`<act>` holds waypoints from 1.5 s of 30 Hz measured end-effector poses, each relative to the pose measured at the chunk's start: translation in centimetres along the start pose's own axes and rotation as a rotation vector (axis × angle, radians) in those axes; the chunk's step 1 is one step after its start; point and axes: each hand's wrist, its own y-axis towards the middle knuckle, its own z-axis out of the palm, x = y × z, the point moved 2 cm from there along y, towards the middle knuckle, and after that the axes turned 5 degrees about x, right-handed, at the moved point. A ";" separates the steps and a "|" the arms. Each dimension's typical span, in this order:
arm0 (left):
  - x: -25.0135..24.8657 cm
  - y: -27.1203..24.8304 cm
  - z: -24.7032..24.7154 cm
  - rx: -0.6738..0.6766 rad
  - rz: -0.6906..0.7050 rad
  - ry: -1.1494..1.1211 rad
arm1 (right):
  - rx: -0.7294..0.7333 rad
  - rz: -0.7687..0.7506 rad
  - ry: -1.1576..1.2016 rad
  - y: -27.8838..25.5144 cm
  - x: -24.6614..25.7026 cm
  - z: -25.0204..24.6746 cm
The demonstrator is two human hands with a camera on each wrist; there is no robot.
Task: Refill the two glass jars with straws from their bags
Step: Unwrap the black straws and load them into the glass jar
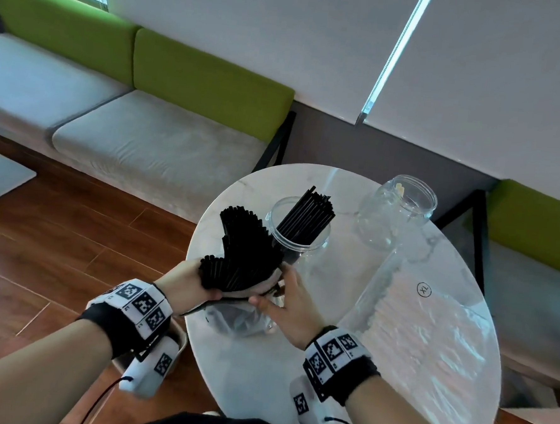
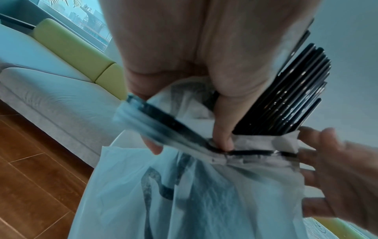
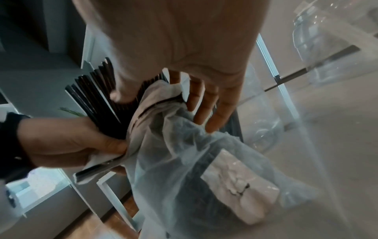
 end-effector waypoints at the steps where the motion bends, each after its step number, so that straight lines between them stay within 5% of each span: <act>1: 0.0 0.0 0.2 -0.011 0.001 -0.003 | 0.002 -0.019 -0.006 0.3 0.4 0.3; 8: 0.0 -1.0 0.7 -0.128 -0.090 -0.306 | -0.140 -0.082 -0.097 0.5 1.9 -0.5; 13: -0.2 -1.8 0.6 -0.045 -0.041 -0.261 | -0.018 0.034 -0.263 -0.6 -1.4 -0.7; 17: -1.5 -2.2 -0.1 -0.037 0.161 -0.037 | -0.042 0.044 -0.288 -0.9 -1.4 -1.4; 19: -1.7 -2.3 0.0 0.184 0.111 0.065 | -0.072 0.028 -0.285 -0.5 -0.3 -2.0; 21: -0.8 -1.7 0.5 0.080 0.172 0.267 | -0.068 -0.007 -0.232 0.0 0.8 -2.3; 28: -2.2 -2.0 0.5 -0.124 0.062 -0.234 | -0.080 -0.055 0.031 1.6 2.6 -1.2; 31: -2.3 -2.3 -0.3 -0.231 0.053 -0.264 | -0.123 -0.055 0.047 1.9 2.5 -1.1; 45: -0.4 -2.4 -0.6 -0.190 -0.009 -0.269 | -0.141 0.074 0.284 2.0 2.0 -0.8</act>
